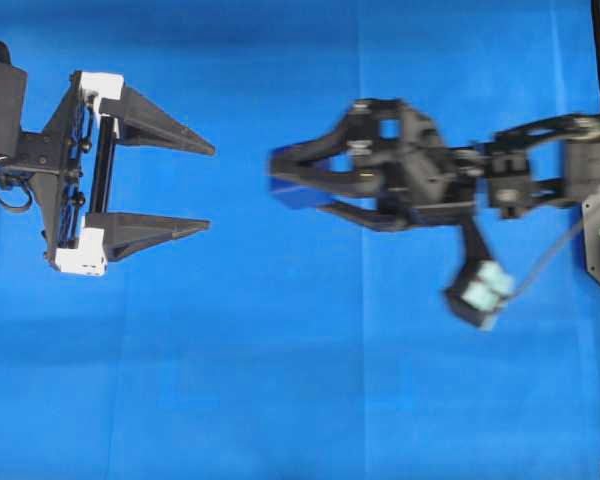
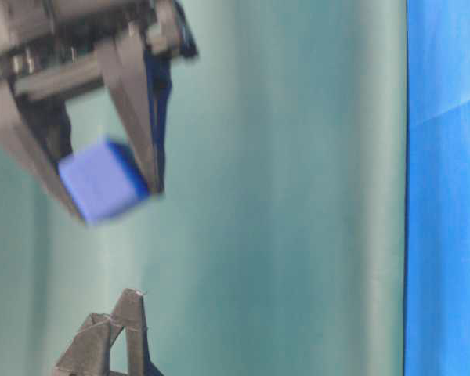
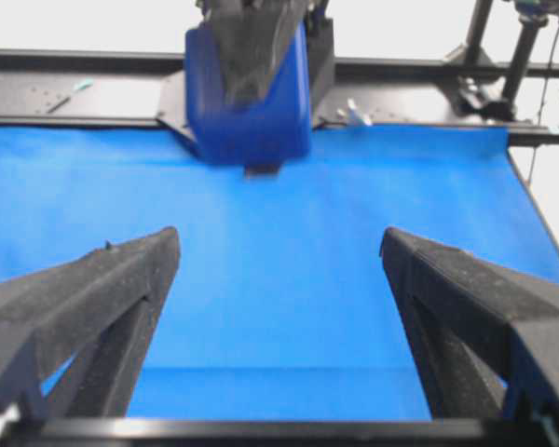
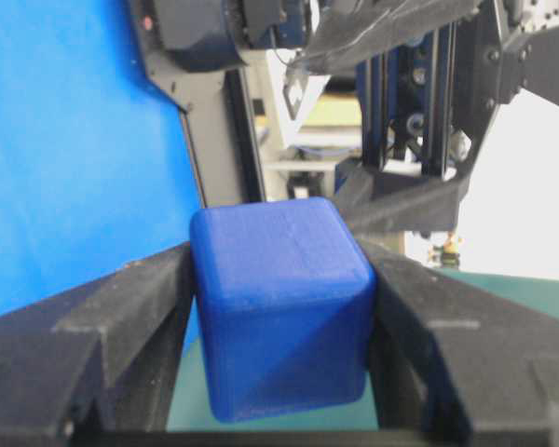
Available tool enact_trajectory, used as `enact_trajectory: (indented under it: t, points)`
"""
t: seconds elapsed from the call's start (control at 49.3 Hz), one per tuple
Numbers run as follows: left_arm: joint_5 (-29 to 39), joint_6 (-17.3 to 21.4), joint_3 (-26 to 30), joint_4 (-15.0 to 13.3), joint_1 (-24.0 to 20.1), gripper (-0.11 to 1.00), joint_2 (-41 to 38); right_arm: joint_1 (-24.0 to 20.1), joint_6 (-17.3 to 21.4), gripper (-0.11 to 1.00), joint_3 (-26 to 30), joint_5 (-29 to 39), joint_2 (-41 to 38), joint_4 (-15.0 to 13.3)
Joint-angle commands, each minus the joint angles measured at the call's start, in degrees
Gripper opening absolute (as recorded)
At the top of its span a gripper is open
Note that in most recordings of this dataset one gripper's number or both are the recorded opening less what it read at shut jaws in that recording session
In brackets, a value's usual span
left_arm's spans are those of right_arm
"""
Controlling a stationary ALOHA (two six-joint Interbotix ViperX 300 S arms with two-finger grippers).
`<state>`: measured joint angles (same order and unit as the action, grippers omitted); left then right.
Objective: Handover the blue block to the right arm after grasping it with the left arm, then place it in the designated position.
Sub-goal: 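Open the left gripper and pull the cube away with the right gripper, then hold the blue cube in the right gripper and reorient it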
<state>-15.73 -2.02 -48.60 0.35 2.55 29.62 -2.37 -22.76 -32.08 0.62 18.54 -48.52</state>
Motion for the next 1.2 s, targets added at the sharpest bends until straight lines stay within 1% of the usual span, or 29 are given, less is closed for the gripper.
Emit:
enact_trajectory:
  t: [0.0,0.142,0.243,0.324,0.446,0.527,0.588,0.689,0.73,0.77,0.912,0.973,1.054,1.176]
  points:
    - [-0.3,0.0,0.8,0.1,0.2,0.93,0.4,-0.4,0.1,0.47,-2.2,0.3,5.3,0.2]
    - [-0.4,0.0,1.0,0.1,0.2,0.93,0.2,-1.1,0.1,0.47,-4.5,2.1,9.2,0.2]
    - [-0.6,0.0,1.1,0.1,0.2,0.93,0.0,-1.3,0.3,0.46,-5.1,2.6,9.9,0.2]
    - [-0.6,0.0,1.1,0.1,0.2,0.93,-0.2,-1.3,1.0,0.46,-5.1,2.8,9.7,0.8]
    - [-0.6,0.0,1.2,0.1,0.2,0.93,-0.3,-1.3,4.0,0.46,-4.7,3.3,8.9,2.1]
    - [-0.6,0.0,1.2,0.1,0.2,0.93,-0.3,-1.3,7.2,0.46,-4.7,3.9,9.0,3.2]
    - [-0.6,0.0,1.2,0.1,0.2,0.93,-0.3,-1.3,10.4,0.46,-4.7,3.8,9.1,4.5]
    - [-0.6,0.2,1.2,0.0,0.2,0.93,-0.3,-1.3,17.0,0.46,-4.8,3.8,9.7,7.6]
    - [-0.6,0.3,1.2,0.1,0.2,0.93,-0.3,-1.3,20.7,0.46,-4.8,3.8,9.9,9.0]
    - [-0.6,0.4,1.2,0.1,0.2,0.93,-0.3,-1.3,23.5,0.46,-4.8,3.9,10.1,9.8]
    - [-0.6,0.5,1.2,0.1,0.2,0.93,-0.3,-1.3,34.5,0.46,-4.9,4.0,10.9,12.1]
    - [-0.6,0.5,1.2,0.1,0.2,0.93,-0.3,-1.3,39.4,0.46,-4.9,4.0,11.1,12.7]
    - [-0.6,0.5,1.3,0.1,0.2,0.93,-0.3,-1.3,45.7,0.46,-4.9,4.5,11.2,12.7]
    - [-0.6,0.5,1.3,0.1,0.2,0.93,-0.4,-1.3,54.2,0.46,-4.9,5.5,11.3,12.7]
